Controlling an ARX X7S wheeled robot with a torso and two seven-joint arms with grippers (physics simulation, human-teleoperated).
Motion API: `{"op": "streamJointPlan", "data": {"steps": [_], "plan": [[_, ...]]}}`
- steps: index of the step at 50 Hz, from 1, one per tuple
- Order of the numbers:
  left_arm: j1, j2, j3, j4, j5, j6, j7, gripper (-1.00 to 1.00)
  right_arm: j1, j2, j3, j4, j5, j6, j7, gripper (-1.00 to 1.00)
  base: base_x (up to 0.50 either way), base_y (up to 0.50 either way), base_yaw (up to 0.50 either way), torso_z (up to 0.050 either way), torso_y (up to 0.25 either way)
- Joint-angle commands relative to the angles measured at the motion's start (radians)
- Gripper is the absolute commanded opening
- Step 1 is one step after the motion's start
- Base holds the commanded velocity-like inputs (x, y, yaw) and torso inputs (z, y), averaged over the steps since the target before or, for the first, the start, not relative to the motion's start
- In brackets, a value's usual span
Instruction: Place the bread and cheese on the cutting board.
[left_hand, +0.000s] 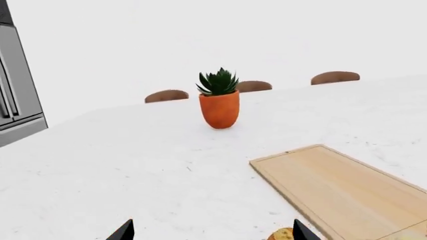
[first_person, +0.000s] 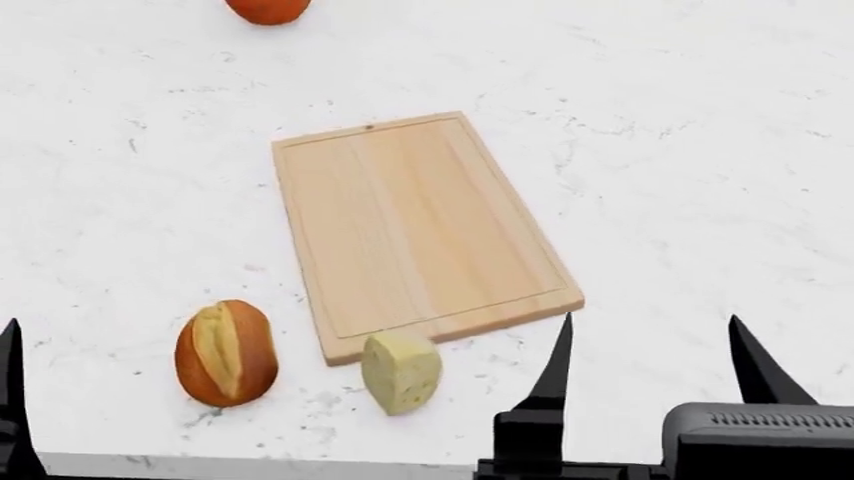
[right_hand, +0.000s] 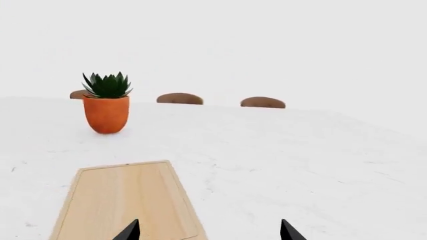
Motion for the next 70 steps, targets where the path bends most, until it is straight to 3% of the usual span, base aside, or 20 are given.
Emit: {"op": "streamJointPlan", "data": {"steps": [1, 22, 25, 29, 34, 40, 45, 55, 70], "plan": [[0.016, -0.015, 0.024, -0.008, 0.008, 0.029, 0.004, 1.00, -0.014, 0.033, 0.012, -0.003, 0.028, -0.021, 0.023, 1.00, 0.40, 0.43, 0.00, 0.000, 0.000], [0.019, -0.024, 0.056, -0.014, 0.011, 0.054, 0.006, 1.00, -0.026, 0.110, 0.054, -0.018, 0.164, -0.031, 0.102, 1.00, 0.42, 0.25, 0.00, 0.000, 0.000], [0.018, -0.031, 0.053, -0.015, -0.002, 0.057, 0.000, 1.00, -0.012, 0.133, 0.084, -0.015, 0.353, -0.011, 0.171, 1.00, 0.05, 0.00, 0.00, 0.000, 0.005], [0.025, -0.035, 0.045, -0.020, -0.014, 0.069, 0.001, 1.00, 0.056, 0.207, 0.099, -0.005, 0.622, 0.045, 0.371, 1.00, 0.00, 0.00, 0.00, 0.000, 0.000], [0.031, -0.036, 0.055, -0.023, -0.013, 0.070, 0.003, 1.00, 0.120, 0.312, 0.088, 0.006, 0.991, -0.059, 0.548, 1.00, 0.00, 0.00, 0.00, 0.000, 0.000], [0.043, -0.060, 0.034, -0.021, -0.018, 0.083, 0.007, 1.00, 0.136, 0.339, 0.031, 0.012, 1.123, -0.096, 0.614, 1.00, 0.00, 0.00, 0.00, 0.000, 0.000], [0.064, -0.053, 0.043, -0.034, 0.018, 0.090, 0.031, 1.00, 0.246, 0.342, -0.102, 0.034, 1.241, -0.115, 0.714, 1.00, 0.00, 0.00, 0.00, 0.000, 0.000], [0.066, -0.055, 0.056, -0.039, 0.021, 0.093, 0.035, 1.00, 0.214, 0.315, -0.172, 0.085, 1.178, -0.045, 0.679, 1.00, 0.00, 0.00, 0.00, 0.000, 0.000], [0.070, -0.066, 0.058, -0.041, 0.020, 0.100, 0.030, 1.00, 0.103, 0.262, -0.163, 0.108, 1.011, 0.010, 0.571, 1.00, 0.00, 0.00, 0.00, 0.000, 0.000]]}}
